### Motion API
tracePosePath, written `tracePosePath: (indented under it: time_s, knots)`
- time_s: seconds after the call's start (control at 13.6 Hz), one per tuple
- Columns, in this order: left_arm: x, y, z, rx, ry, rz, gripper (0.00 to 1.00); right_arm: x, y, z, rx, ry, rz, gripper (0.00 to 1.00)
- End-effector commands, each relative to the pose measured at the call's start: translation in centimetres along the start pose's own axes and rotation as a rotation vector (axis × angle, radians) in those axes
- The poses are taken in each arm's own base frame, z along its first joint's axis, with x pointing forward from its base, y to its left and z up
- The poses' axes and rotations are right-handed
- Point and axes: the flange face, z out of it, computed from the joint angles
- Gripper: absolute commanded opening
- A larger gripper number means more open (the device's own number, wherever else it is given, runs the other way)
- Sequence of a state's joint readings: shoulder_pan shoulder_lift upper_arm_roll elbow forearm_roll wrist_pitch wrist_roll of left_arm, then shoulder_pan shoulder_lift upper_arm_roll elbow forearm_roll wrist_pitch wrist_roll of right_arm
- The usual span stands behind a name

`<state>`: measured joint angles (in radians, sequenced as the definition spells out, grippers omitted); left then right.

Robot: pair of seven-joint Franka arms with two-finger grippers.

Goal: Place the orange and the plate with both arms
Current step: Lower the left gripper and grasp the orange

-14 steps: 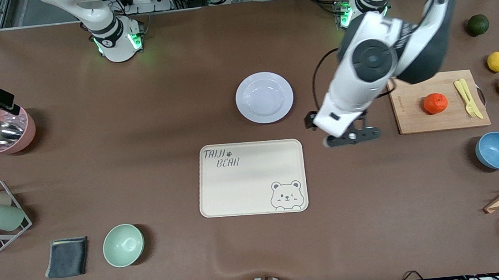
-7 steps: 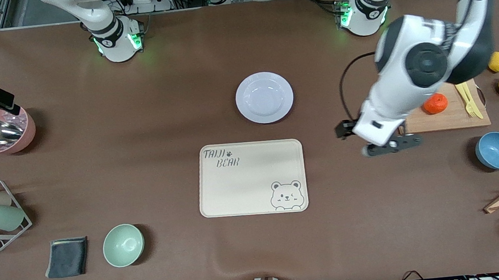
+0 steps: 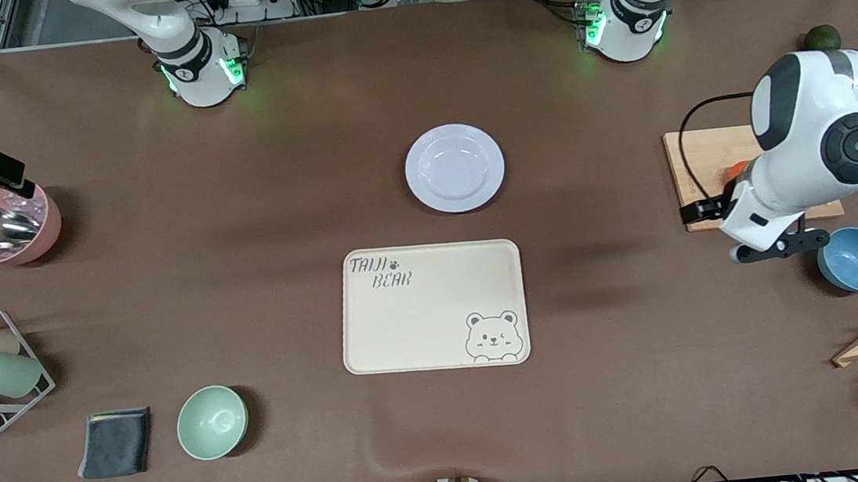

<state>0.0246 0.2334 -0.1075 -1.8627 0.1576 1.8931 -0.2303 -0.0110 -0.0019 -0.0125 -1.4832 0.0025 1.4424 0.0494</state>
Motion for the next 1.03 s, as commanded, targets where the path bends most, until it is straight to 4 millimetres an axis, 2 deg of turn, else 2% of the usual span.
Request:
tracePosePath:
  time_s: [0.0, 0.15, 0.22, 0.44, 0.66, 0.96]
  knots:
    - [-3.7, -5.0, 6.1, 0.021, 0.003, 0.03, 1.0, 0.1, -0.1, -0.4, 0.016, 0.0, 0.014, 1.0]
    - [-4.9, -9.4, 10.4, -0.008, -0.009, 0.067, 1.0, 0.1, -0.1, -0.4, 0.016, 0.0, 0.014, 1.0]
    - [-5.4, -10.8, 12.1, -0.019, -0.02, 0.071, 1.0, 0.1, -0.1, -0.4, 0.016, 0.0, 0.014, 1.0]
    - [-6.9, -12.7, 15.6, -0.042, -0.029, 0.056, 1.0, 0.1, -0.2, -0.4, 0.016, 0.0, 0.012, 1.0]
    - [-7.6, -13.2, 16.9, -0.046, -0.041, 0.052, 1.0, 0.1, -0.2, -0.4, 0.016, 0.0, 0.012, 1.0]
    - [-7.6, -14.4, 18.3, -0.029, -0.055, 0.058, 1.0, 0.1, -0.2, -0.3, 0.016, -0.003, 0.012, 1.0]
